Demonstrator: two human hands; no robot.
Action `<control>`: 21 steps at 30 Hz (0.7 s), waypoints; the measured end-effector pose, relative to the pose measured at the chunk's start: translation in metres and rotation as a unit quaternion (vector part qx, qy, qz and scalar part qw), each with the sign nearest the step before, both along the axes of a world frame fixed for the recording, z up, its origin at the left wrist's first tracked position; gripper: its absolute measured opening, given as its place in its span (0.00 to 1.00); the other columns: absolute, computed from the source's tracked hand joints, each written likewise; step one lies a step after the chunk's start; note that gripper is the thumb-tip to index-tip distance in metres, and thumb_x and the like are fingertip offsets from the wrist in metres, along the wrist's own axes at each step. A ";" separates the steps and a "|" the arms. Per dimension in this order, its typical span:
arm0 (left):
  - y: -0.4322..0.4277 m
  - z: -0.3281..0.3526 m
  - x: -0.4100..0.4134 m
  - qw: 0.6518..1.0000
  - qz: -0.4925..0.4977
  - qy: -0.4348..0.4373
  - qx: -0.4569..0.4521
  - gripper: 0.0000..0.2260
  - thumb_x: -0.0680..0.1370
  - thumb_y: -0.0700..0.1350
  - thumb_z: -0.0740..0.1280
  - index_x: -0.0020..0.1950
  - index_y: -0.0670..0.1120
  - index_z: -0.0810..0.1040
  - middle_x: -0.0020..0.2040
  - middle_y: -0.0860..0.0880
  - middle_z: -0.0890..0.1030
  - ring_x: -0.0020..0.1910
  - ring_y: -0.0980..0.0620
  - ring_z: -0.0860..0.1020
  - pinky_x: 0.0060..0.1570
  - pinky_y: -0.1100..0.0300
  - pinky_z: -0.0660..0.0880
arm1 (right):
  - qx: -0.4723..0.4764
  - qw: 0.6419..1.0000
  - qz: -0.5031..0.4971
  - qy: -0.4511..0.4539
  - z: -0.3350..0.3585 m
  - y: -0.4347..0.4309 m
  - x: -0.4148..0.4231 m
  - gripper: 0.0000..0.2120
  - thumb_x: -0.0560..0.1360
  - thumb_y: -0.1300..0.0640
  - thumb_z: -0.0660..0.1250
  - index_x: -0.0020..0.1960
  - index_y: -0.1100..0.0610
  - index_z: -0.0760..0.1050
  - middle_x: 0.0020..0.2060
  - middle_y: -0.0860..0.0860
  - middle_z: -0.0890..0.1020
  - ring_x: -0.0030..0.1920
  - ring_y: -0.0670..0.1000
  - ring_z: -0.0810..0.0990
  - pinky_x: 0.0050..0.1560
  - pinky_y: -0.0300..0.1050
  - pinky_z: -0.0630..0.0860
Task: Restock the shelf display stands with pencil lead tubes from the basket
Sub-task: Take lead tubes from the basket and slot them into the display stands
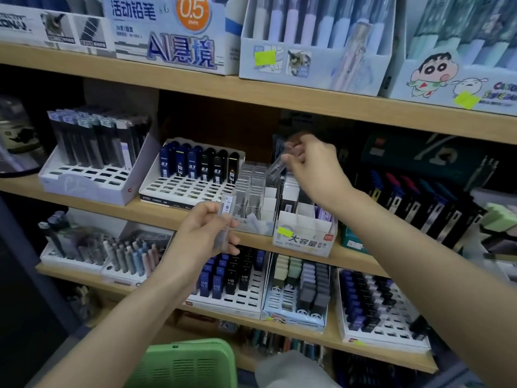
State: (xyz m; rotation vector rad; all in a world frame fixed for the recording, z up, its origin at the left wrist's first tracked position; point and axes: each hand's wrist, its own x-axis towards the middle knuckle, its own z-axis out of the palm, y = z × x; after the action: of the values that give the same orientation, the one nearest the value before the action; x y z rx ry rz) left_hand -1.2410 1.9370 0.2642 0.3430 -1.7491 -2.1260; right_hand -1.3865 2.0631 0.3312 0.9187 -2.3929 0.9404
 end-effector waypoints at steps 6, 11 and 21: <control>-0.013 -0.001 0.005 1.000 0.008 -0.020 -0.014 0.10 0.80 0.38 0.61 0.60 0.39 0.72 0.40 0.46 0.79 0.27 0.55 0.77 0.27 0.63 0.75 | 0.086 0.996 0.000 -0.005 0.000 -0.009 -0.009 0.09 0.79 0.58 0.62 0.57 0.61 0.75 0.46 0.53 0.77 0.46 0.53 0.78 0.50 0.46 0.75; -0.016 0.000 0.006 0.999 0.008 -0.029 -0.021 0.06 0.79 0.37 0.62 0.55 0.41 0.74 0.41 0.45 0.78 0.28 0.54 0.77 0.29 0.63 0.77 | 0.116 0.992 -0.037 -0.027 0.009 -0.017 -0.015 0.06 0.78 0.56 0.64 0.52 0.57 0.76 0.44 0.55 0.79 0.45 0.54 0.77 0.47 0.46 0.74; -0.024 -0.003 0.006 0.997 -0.007 -0.019 -0.081 0.06 0.78 0.40 0.65 0.53 0.46 0.79 0.37 0.49 0.78 0.32 0.55 0.78 0.34 0.65 0.76 | 0.203 0.977 -0.047 -0.045 -0.001 -0.026 -0.021 0.08 0.76 0.63 0.66 0.50 0.53 0.81 0.49 0.51 0.83 0.53 0.51 0.79 0.56 0.49 0.76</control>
State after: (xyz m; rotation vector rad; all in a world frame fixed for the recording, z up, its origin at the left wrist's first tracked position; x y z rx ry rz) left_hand -1.2352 1.9129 0.2614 0.3309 -1.9350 -1.9835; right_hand -1.4073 2.0367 0.3297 0.9050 -2.7376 0.4704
